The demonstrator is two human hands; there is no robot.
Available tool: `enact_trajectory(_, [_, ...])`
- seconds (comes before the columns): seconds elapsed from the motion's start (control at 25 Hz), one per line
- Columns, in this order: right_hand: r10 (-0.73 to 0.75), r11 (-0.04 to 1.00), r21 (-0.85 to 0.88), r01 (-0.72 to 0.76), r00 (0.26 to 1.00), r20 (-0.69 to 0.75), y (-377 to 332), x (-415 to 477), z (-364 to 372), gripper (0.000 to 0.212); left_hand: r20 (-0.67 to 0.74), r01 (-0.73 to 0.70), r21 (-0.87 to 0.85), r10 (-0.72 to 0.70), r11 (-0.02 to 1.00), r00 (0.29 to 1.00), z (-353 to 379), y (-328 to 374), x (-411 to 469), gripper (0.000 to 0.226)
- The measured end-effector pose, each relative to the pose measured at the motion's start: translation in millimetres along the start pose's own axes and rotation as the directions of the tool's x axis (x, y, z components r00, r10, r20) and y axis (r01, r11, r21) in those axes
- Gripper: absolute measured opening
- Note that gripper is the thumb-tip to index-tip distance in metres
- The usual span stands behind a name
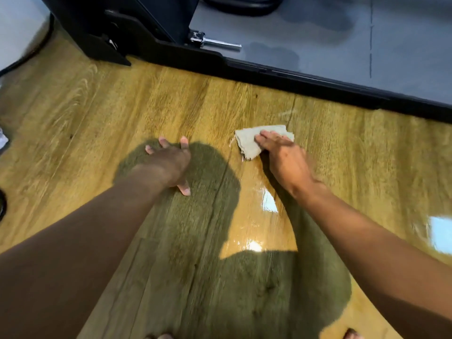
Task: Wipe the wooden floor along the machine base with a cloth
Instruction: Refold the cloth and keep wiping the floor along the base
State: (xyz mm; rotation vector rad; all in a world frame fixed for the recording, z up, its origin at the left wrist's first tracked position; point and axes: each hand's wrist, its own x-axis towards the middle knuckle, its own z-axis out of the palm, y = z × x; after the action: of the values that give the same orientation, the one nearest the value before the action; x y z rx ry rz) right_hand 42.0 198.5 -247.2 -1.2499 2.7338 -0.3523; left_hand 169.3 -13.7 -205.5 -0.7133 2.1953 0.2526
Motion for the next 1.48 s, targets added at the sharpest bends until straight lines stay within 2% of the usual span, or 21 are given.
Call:
enact_trajectory(0.12, [0.081,0.996,0.028,-0.082,0.996,0.049,-9,12,-8,0.057,-0.015,0.002,-0.004,-0.002,1.000,1.000,1,-2,-3,0.133])
enact_trajectory(0.16, [0.032,0.999,0.010,-0.032,0.999,0.037,-15,-8,-6,0.058,-0.018,0.003,-0.006,-0.003,1.000,1.000,2,-4,-4,0.133])
enact_trajectory(0.24, [-0.155,0.986,-0.068,0.154,0.988,-0.011,-31,-79,5,0.070,-0.018,0.001,-0.005,-0.001,1.000,1.000,3,-4,-4,0.132])
enact_trajectory(0.28, [-0.245,0.965,-0.085,0.248,0.969,0.042,-38,-117,9,0.071,-0.017,-0.001,-0.003,0.001,1.000,1.000,3,-3,-3,0.132])
enact_trajectory(0.36, [-0.338,0.939,-0.049,0.341,0.939,0.063,-41,-155,12,0.062,-0.016,-0.001,0.010,0.001,1.000,1.000,2,-2,-4,0.132])
enact_trajectory(0.4, [-0.350,0.936,-0.004,0.351,0.934,0.066,-42,-150,10,0.059,-0.015,0.004,0.014,-0.004,1.000,1.000,2,-1,-5,0.132])
enact_trajectory(0.52, [-0.196,0.981,0.014,0.196,0.977,0.088,-40,-100,-1,0.056,-0.012,0.012,0.008,-0.012,1.000,1.000,-1,1,-12,0.131])
enact_trajectory(0.6, [-0.156,0.988,0.034,0.153,0.982,0.104,-46,-104,-1,0.060,-0.017,0.015,0.019,-0.014,1.000,1.000,-3,1,-18,0.130])
enact_trajectory(0.68, [-0.250,0.968,0.046,0.247,0.965,0.075,-47,-159,10,0.058,-0.038,0.013,0.036,-0.011,0.999,0.999,-3,0,-20,0.129])
enact_trajectory(0.76, [-0.335,0.937,0.141,0.320,0.936,0.106,-44,-217,11,0.060,-0.074,-0.030,0.034,0.033,0.999,0.997,1,5,-21,0.126])
enact_trajectory(0.8, [-0.389,0.917,0.153,0.368,0.910,0.146,-36,-228,8,0.063,-0.088,-0.072,0.021,0.074,0.997,0.993,4,11,-21,0.123])
enact_trajectory(0.84, [-0.423,0.904,0.127,0.409,0.899,0.116,-27,-222,5,0.059,-0.100,-0.118,0.004,0.118,0.993,0.988,7,21,-22,0.119])
enact_trajectory(0.88, [-0.404,0.914,0.075,0.398,0.911,0.085,-21,-205,-2,0.051,-0.109,-0.162,-0.005,0.161,0.987,0.981,9,33,-23,0.115])
enact_trajectory(0.92, [-0.307,0.951,0.046,0.305,0.948,0.086,-15,-184,-8,0.044,-0.114,-0.200,-0.004,0.199,0.980,0.973,10,46,-24,0.113])
enact_trajectory(1.0, [-0.079,0.996,0.036,0.077,0.995,0.064,-11,-146,-19,0.050,-0.110,-0.253,0.001,0.251,0.968,0.962,11,68,-26,0.110])
enact_trajectory(1.12, [-0.102,0.994,-0.035,0.102,0.995,0.007,-14,-177,-10,0.050,-0.062,-0.286,0.035,0.288,0.957,0.956,17,81,-28,0.109])
enact_trajectory(1.2, [-0.186,0.982,-0.030,0.186,0.982,-0.006,-21,-223,-2,0.054,-0.046,-0.285,0.072,0.289,0.956,0.956,21,81,-28,0.110])
enact_trajectory(1.28, [-0.214,0.977,-0.011,0.214,0.977,-0.015,-15,-229,0,0.052,-0.040,-0.280,0.078,0.284,0.957,0.958,21,85,-28,0.112])
enact_trajectory(1.36, [-0.106,0.994,0.009,0.106,0.994,0.020,-6,-185,-6,0.047,-0.035,-0.272,0.077,0.275,0.959,0.961,19,88,-28,0.114])
enact_trajectory(1.44, [0.036,0.999,-0.041,-0.035,0.999,0.012,9,-136,-13,0.040,-0.040,-0.273,0.072,0.276,0.959,0.960,17,88,-28,0.113])
enact_trajectory(1.48, [0.058,0.996,-0.060,-0.058,0.998,0.006,15,-122,-12,0.039,-0.041,-0.279,0.073,0.282,0.958,0.959,18,87,-28,0.113])
